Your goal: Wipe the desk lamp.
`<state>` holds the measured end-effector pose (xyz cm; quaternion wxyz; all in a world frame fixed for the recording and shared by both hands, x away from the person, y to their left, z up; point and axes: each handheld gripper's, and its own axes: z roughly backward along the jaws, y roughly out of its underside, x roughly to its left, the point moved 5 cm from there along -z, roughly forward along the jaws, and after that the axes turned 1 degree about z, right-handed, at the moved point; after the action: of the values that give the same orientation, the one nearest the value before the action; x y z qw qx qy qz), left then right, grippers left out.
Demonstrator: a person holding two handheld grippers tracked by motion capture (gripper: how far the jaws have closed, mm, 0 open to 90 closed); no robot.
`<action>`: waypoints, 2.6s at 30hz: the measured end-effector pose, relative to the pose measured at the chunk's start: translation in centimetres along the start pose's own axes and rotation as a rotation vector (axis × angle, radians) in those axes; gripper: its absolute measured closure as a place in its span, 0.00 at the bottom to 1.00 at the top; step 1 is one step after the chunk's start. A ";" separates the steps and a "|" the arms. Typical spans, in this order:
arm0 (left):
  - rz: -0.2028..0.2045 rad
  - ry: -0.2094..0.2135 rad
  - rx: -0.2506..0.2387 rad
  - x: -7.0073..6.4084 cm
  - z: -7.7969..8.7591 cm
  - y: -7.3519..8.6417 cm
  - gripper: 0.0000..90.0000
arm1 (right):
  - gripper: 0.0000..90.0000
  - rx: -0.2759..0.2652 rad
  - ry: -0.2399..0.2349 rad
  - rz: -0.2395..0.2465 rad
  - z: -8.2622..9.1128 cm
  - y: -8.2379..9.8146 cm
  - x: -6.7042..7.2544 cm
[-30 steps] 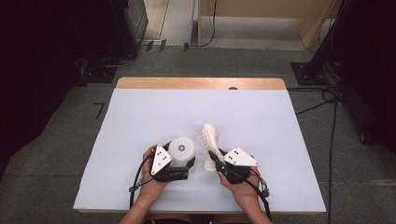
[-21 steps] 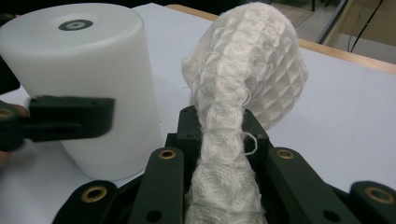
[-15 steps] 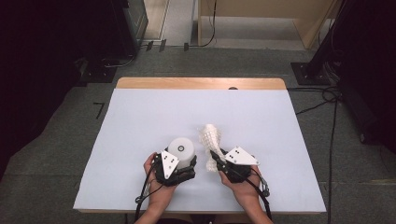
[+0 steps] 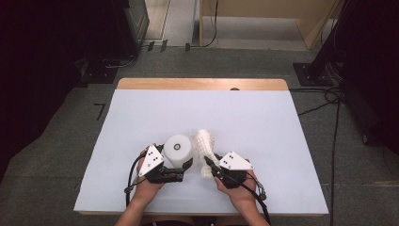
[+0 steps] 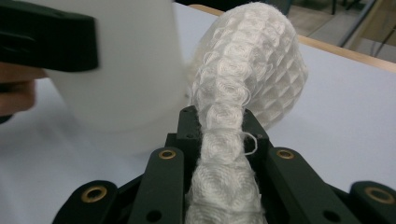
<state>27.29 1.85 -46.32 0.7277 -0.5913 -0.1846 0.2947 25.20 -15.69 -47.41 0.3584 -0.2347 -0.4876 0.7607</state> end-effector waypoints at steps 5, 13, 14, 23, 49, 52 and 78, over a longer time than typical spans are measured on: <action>-0.040 -0.001 0.041 -0.6 -0.6 0.5 0.10 | 0.84 -0.045 -0.011 0.031 0.6 -0.9 0.7; -0.043 -0.001 0.059 -0.7 -0.9 0.7 0.10 | 0.84 -0.130 -0.016 0.064 2.1 -2.3 0.8; -0.040 -0.005 0.056 -0.6 -0.8 0.7 0.10 | 0.84 -0.114 -0.019 0.064 1.8 -2.0 0.8; -0.060 -0.025 0.056 -0.3 -1.2 0.9 0.10 | 0.84 0.022 -0.015 0.034 -0.5 0.6 0.4; 0.047 -0.358 0.119 -1.5 -3.2 3.5 0.08 | 0.83 0.015 0.037 -0.003 -0.2 0.7 -1.2; 0.037 -0.339 0.127 -1.3 -3.1 3.4 0.09 | 0.83 0.016 0.036 -0.004 -0.2 0.8 -1.2; -0.051 -0.017 0.132 -1.4 -2.4 2.0 0.09 | 0.84 -0.105 -0.004 0.026 1.6 -1.4 -0.2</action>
<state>27.26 -0.60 -48.74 0.7707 -0.5347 -0.1861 0.2924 24.66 -16.43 -45.48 0.3345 -0.2583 -0.5245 0.7391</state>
